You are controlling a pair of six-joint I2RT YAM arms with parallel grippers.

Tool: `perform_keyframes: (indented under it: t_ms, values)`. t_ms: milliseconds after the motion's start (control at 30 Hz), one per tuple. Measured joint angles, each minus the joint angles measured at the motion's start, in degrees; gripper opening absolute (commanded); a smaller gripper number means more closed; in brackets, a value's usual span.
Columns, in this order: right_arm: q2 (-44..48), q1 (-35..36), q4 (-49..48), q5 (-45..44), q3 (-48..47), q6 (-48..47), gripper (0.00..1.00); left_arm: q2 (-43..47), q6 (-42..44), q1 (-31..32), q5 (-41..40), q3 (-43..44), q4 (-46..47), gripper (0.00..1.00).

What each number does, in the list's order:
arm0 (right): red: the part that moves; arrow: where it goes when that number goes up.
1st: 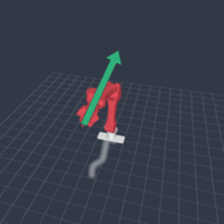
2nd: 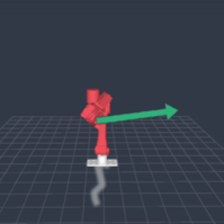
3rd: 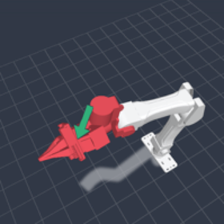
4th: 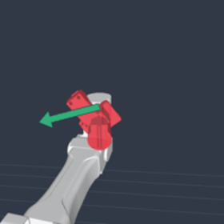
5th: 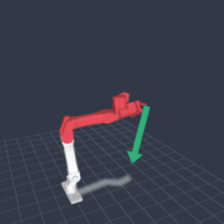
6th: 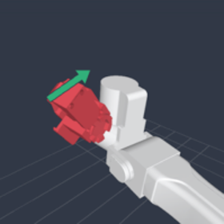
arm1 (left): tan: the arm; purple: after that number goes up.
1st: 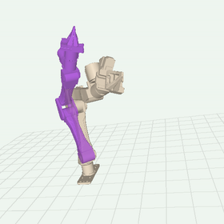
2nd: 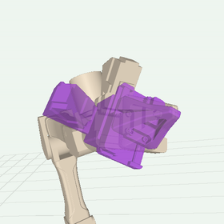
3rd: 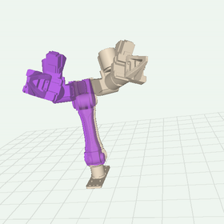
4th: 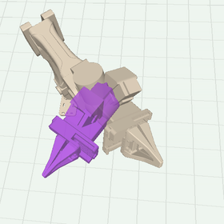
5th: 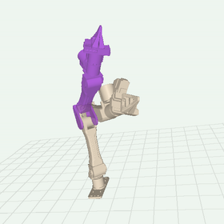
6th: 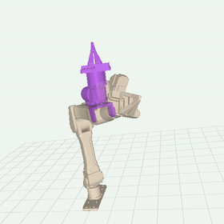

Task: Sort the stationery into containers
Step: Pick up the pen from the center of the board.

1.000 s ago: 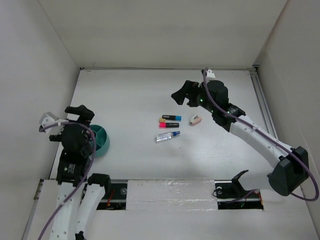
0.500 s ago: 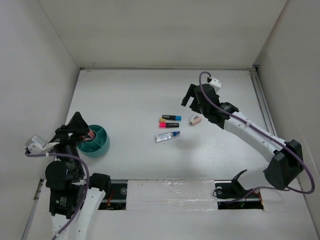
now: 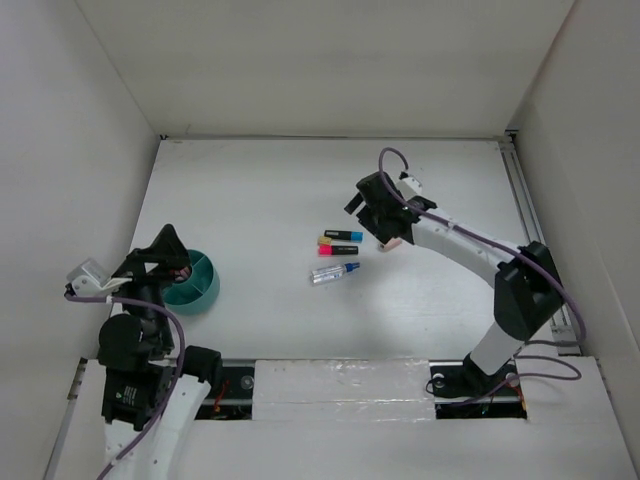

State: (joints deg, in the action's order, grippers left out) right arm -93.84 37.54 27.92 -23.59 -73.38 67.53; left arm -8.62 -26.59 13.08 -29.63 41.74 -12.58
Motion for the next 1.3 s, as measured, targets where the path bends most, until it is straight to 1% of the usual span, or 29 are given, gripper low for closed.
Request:
perform_keyframes:
  t_ms: [100,267,400,533,567,933,1033,1233,1300]
  values:
    - [-3.1,0.0,0.7,2.2,-0.1,6.1,0.77,0.5,0.0,0.0,0.9,0.0,-0.2,1.00]
    - [-6.6,0.0,2.2,3.9,-0.9,15.3,0.77,0.7,0.0,0.0,2.3,0.0,-0.1,1.00]
    - [-11.3,0.1,5.9,4.0,-6.1,19.5,0.77,0.1,0.0,0.0,3.7,0.0,-0.1,1.00]
    - [-14.4,0.0,7.8,3.9,-10.3,21.9,0.77,-0.3,0.0,0.0,5.0,0.0,-0.1,1.00]
    - [-14.9,0.0,8.0,3.9,-10.8,22.5,0.76,-0.3,0.0,0.0,5.2,0.0,-0.1,1.00]
    - [-19.6,-1.9,12.6,4.0,-12.1,27.2,0.75,-0.3,0.0,0.0,6.1,0.0,-0.1,1.00]
    - [-20.1,-1.9,12.9,4.0,-12.3,27.9,0.72,-0.2,0.0,0.0,6.3,0.0,-0.1,1.00]
    - [-23.8,-2.4,14.3,4.2,-15.0,28.8,0.72,-0.1,0.0,0.0,6.7,0.0,-0.1,1.00]
    - [-25.2,-2.6,14.8,4.6,-16.2,28.9,0.69,-0.1,0.0,0.0,6.8,0.0,-0.1,1.00]
